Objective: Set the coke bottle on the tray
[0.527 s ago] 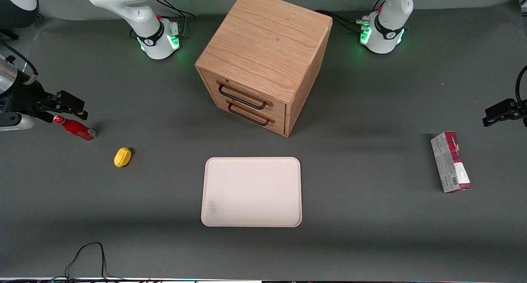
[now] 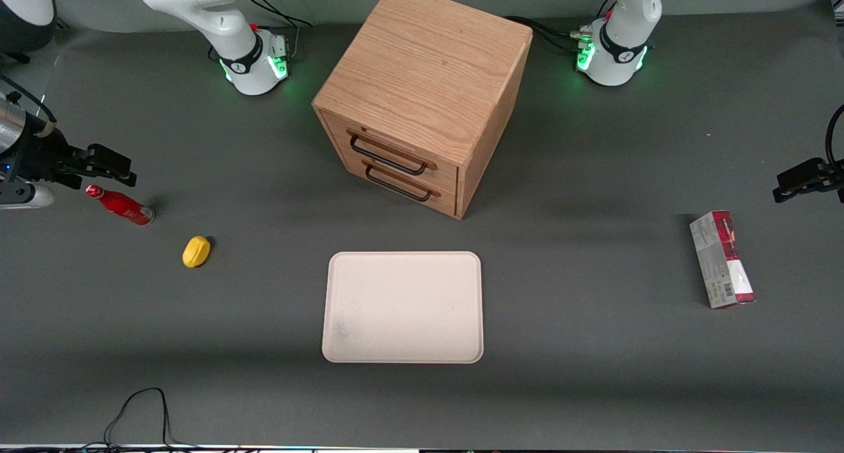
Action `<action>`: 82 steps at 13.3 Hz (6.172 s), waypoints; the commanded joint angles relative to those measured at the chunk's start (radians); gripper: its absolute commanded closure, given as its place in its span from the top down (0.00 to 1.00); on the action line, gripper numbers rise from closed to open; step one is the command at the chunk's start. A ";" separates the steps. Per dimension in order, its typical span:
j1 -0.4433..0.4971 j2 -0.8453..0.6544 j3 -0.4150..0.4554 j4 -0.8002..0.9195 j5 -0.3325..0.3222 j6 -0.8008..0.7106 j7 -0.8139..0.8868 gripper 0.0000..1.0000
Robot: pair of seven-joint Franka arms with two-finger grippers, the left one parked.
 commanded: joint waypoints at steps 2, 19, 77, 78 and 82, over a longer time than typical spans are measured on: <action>-0.003 -0.010 -0.207 -0.067 -0.011 0.017 -0.247 1.00; -0.015 -0.040 -0.513 -0.792 0.163 0.883 -0.760 1.00; 0.049 0.717 0.448 0.395 -0.264 0.611 0.505 1.00; 0.054 0.679 0.419 0.363 -0.266 0.604 0.502 1.00; 0.066 0.424 0.296 0.156 -0.185 0.469 0.325 1.00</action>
